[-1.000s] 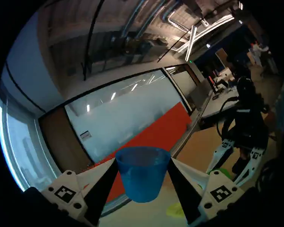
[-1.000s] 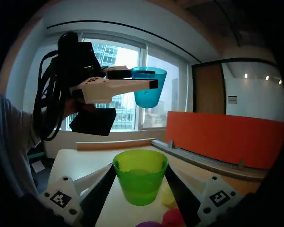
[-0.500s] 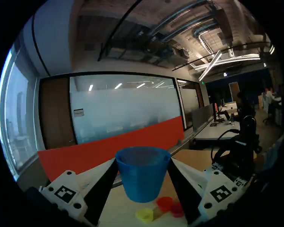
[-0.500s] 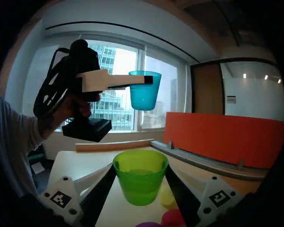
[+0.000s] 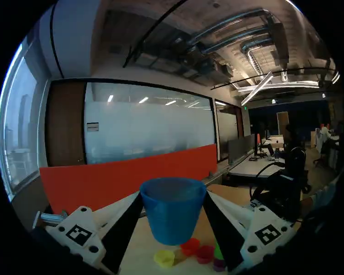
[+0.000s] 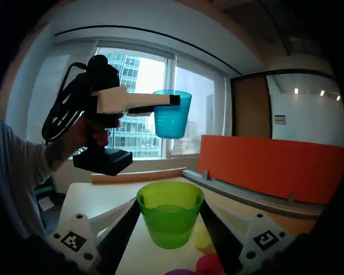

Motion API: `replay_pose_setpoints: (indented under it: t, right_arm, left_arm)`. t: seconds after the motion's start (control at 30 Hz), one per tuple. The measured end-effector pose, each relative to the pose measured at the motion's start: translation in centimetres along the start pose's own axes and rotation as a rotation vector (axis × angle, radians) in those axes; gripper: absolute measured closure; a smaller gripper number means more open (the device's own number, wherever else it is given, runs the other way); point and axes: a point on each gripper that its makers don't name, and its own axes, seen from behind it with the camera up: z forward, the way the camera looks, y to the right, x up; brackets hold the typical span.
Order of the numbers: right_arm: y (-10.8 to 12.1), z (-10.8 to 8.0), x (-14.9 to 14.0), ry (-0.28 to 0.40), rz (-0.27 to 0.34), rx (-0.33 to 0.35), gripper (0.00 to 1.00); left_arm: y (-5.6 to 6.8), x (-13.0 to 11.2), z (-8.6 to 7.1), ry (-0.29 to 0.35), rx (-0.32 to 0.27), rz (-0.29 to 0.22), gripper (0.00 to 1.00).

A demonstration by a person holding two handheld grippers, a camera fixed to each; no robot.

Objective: Pour water

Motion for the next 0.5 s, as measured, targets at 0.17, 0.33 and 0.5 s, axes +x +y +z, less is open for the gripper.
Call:
replay_pose_setpoints:
  t: [0.17, 0.33, 0.5]
  right_arm:
    - [0.3, -0.3, 0.0, -0.005, 0.013, -0.004, 0.1]
    - [0.8, -0.9, -0.1, -0.015, 0.019, -0.014, 0.1]
    - [1.5, -1.6, 0.1, -0.02, 0.027, -0.028, 0.1]
  left_arm:
    - [0.1, -1.7, -0.2, -0.028, -0.011, -0.025, 0.12]
    - [0.2, -2.8, -0.6, -0.041, -0.015, -0.031, 0.12]
    - [0.3, -4.4, -1.0, -0.062, -0.022, -0.04, 0.12]
